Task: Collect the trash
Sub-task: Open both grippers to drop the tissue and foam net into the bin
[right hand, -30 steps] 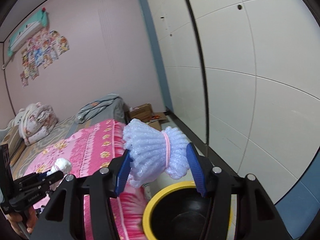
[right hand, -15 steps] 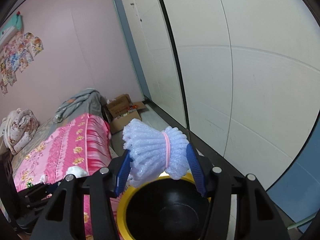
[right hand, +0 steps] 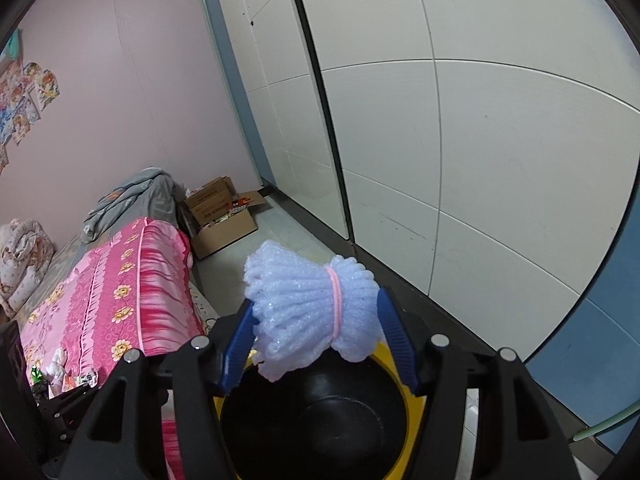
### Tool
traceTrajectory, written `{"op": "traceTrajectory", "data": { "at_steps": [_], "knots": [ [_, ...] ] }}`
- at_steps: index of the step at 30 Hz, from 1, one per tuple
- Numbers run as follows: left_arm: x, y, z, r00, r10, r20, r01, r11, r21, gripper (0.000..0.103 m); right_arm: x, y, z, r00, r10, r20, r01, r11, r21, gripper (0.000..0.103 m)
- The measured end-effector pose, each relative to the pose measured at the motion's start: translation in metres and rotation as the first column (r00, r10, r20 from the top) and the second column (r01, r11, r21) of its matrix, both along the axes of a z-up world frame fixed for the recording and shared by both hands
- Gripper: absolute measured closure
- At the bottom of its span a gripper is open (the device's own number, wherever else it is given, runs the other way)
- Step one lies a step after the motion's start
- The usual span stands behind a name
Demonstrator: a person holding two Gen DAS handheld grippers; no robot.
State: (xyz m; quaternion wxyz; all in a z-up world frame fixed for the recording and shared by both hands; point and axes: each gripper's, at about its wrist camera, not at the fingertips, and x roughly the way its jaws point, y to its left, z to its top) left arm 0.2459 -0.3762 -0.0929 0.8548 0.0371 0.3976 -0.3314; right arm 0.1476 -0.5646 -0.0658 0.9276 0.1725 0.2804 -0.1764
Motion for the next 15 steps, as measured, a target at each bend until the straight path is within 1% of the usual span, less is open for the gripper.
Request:
{"op": "traceTrajectory", "data": {
  "at_steps": [1,2,3,4,5,7,8,10,13,15],
  "knots": [
    [0.0,0.001,0.001,1.0,-0.002,0.0,0.002,1.0,-0.004,0.058,-0.001,0.0,-0.001,1.0,-0.002,0.001,0.002,1.0,0.0,0.043],
    [-0.001,0.002,0.002,1.0,-0.003,0.003,0.003,1.0,-0.007,0.055,-0.002,0.0,0.0,1.0,-0.01,0.0,0.01,1.0,-0.003,0.04],
    [-0.003,0.004,0.004,1.0,0.004,0.013,-0.003,1.0,-0.008,0.047,-0.003,0.0,0.0,1.0,-0.02,-0.002,0.02,1.0,-0.009,0.033],
    [-0.005,0.007,0.007,1.0,0.01,0.02,-0.01,1.0,-0.016,0.041,-0.005,-0.001,0.0,0.999,-0.036,-0.002,0.036,0.999,-0.015,0.03],
    [-0.007,0.011,0.011,1.0,0.015,0.023,-0.015,1.0,-0.027,0.039,-0.007,-0.001,0.001,0.999,-0.043,0.0,0.043,0.999,-0.015,0.028],
    [-0.01,0.019,0.019,0.999,0.029,0.041,-0.028,0.999,-0.036,0.028,-0.011,-0.001,0.003,0.998,-0.057,-0.002,0.057,0.998,-0.02,0.023],
    [-0.011,0.023,0.023,0.998,0.037,0.05,-0.035,0.999,-0.038,0.027,-0.013,0.001,0.004,0.998,-0.058,0.0,0.058,0.998,-0.023,0.021],
    [-0.015,0.038,0.033,0.995,0.061,0.08,-0.057,0.998,-0.041,0.021,-0.017,0.006,0.009,0.999,-0.05,0.01,0.05,0.998,-0.026,0.021],
    [-0.022,0.065,0.049,0.985,0.107,0.132,-0.103,0.994,-0.037,0.017,-0.024,0.021,0.021,0.999,-0.007,0.043,0.009,0.999,-0.049,0.021],
    [-0.026,0.087,0.058,0.979,0.134,0.152,-0.128,0.991,-0.046,0.015,-0.027,0.035,0.03,0.998,0.023,0.066,-0.018,0.998,-0.067,0.021]
  ]
}}
